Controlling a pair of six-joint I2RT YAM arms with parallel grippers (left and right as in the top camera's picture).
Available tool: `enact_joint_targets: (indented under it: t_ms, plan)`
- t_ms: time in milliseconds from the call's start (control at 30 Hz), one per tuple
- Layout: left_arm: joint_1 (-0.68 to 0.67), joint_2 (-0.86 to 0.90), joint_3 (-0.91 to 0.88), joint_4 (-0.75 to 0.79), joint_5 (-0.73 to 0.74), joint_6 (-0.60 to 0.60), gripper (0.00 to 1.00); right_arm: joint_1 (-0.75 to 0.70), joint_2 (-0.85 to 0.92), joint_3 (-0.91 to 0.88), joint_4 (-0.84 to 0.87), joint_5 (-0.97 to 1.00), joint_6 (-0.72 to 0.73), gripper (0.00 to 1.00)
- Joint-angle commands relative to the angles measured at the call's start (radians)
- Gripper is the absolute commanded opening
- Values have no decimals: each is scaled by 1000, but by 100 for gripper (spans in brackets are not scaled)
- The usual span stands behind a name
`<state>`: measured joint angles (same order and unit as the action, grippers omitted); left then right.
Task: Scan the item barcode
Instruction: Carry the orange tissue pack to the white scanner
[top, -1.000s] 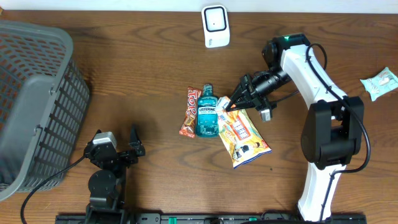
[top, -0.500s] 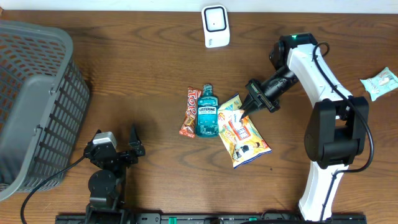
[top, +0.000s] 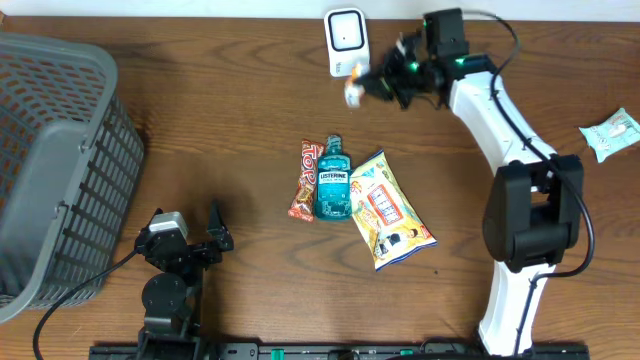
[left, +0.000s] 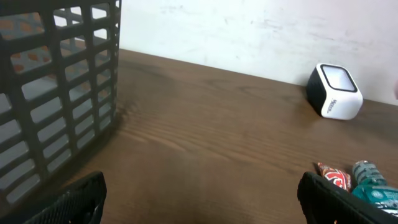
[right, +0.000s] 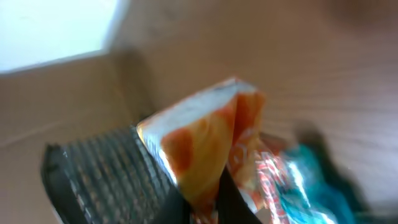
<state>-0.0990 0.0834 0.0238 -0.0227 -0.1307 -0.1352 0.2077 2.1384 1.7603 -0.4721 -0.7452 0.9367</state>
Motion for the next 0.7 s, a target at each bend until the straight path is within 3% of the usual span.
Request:
enact_joint_targets:
  t_ms: [0,300,667]
  plan:
    - [4,1,-20,-37,-19,-9,98,43,-5,11,145,167,72,1]
    - [4,1,-20,-37,-19,-9,98,101,38,11,523,418,120,1]
    - [5,1,-20,-37,-19,-8,98,93,299,11,837,417,441,1]
